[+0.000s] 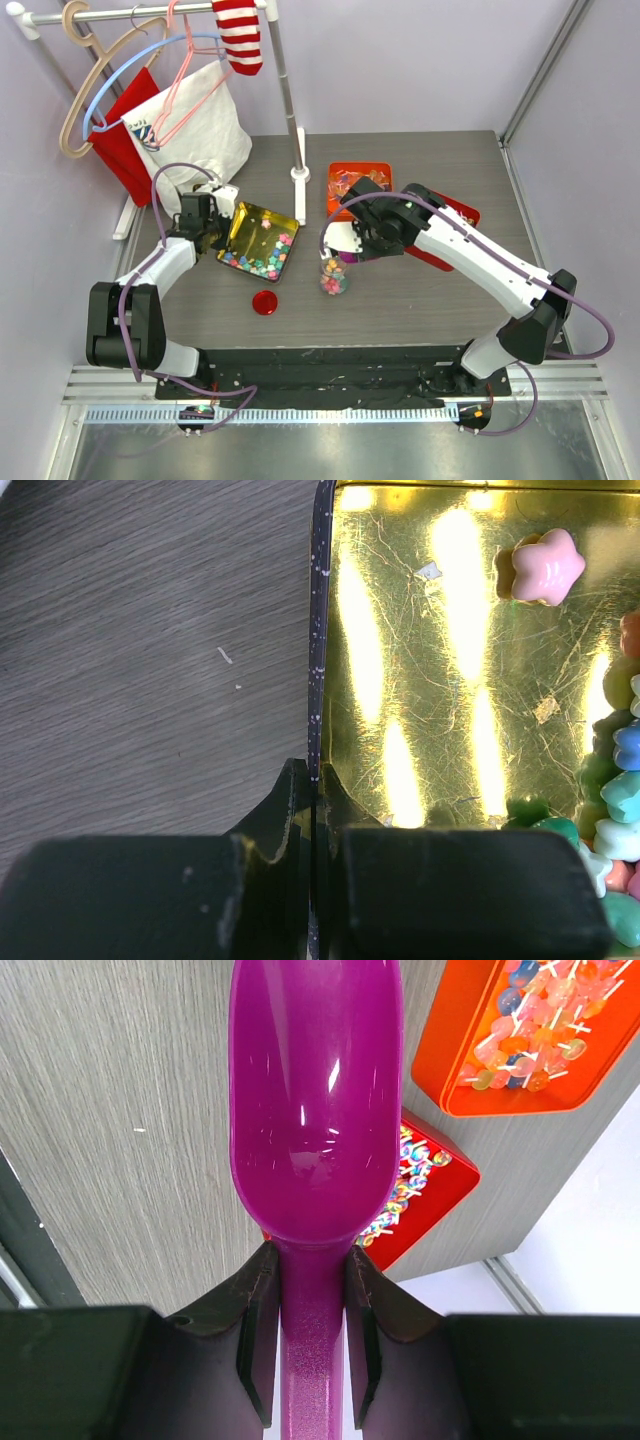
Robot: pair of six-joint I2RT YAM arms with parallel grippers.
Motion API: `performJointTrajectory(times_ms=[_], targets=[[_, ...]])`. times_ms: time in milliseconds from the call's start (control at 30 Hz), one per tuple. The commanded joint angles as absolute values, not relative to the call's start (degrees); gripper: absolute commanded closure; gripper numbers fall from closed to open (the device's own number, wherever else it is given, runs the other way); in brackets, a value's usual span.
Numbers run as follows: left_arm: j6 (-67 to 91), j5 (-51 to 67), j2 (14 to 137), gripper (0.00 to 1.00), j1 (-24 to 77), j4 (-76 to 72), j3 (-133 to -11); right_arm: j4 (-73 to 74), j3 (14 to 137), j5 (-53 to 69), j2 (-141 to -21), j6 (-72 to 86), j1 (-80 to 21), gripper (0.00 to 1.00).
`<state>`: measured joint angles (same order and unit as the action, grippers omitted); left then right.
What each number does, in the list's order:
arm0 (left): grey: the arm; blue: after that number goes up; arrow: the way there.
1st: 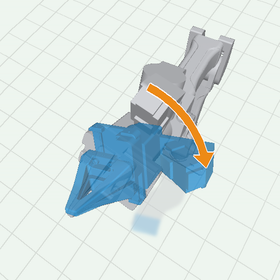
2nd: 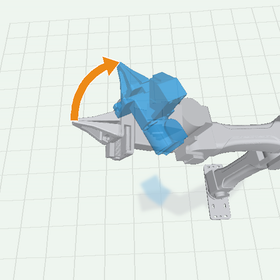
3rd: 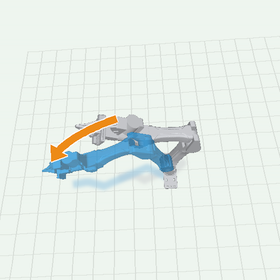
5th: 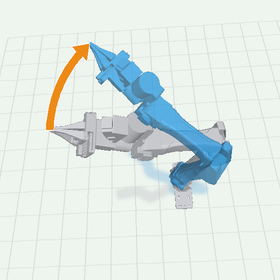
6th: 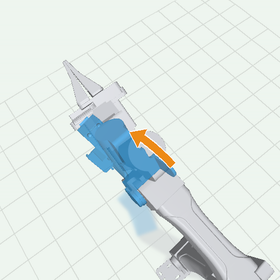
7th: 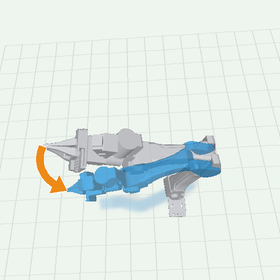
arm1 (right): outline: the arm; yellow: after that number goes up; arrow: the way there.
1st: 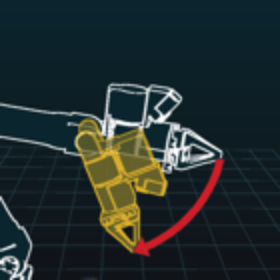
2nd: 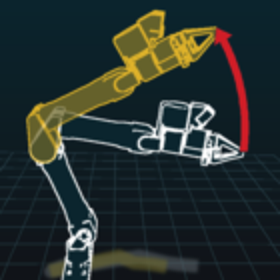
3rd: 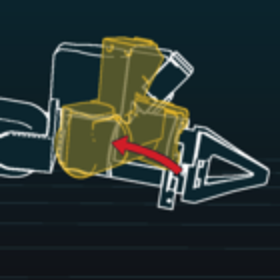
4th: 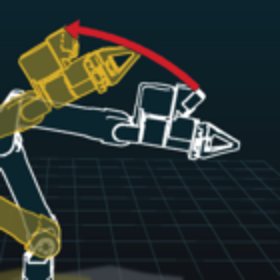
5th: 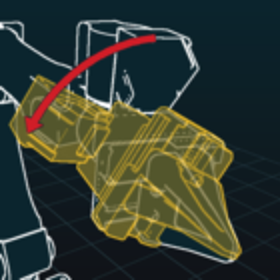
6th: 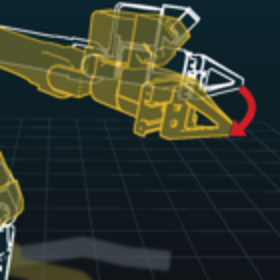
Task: Pack the candies
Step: Place the fake candies in the packing bottle.
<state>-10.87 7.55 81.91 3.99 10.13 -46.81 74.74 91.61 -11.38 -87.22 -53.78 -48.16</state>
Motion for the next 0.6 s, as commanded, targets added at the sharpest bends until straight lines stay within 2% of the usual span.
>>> performJointTrajectory(times_ms=[0, 300, 567], targets=[[-10.1, 9.5, 81.8, 1.0, 3.6, 6.7, -48.4, 75.7, 94.8, -13.7, -87.4, -54.3, -49.1, 0.99], [-10.1, 9.8, 82.7, 1.0, 3.7, 7.0, -48.7, 73.7, 96.0, -14.9, -86.3, -54.7, -49.1, 0.99], [-10.0, 10.5, 86.5, 1.0, 3.6, 9.8, -50.9, 72.3, 99.9, -8.8, -87.0, -53.4, -45.3, 0.99]])
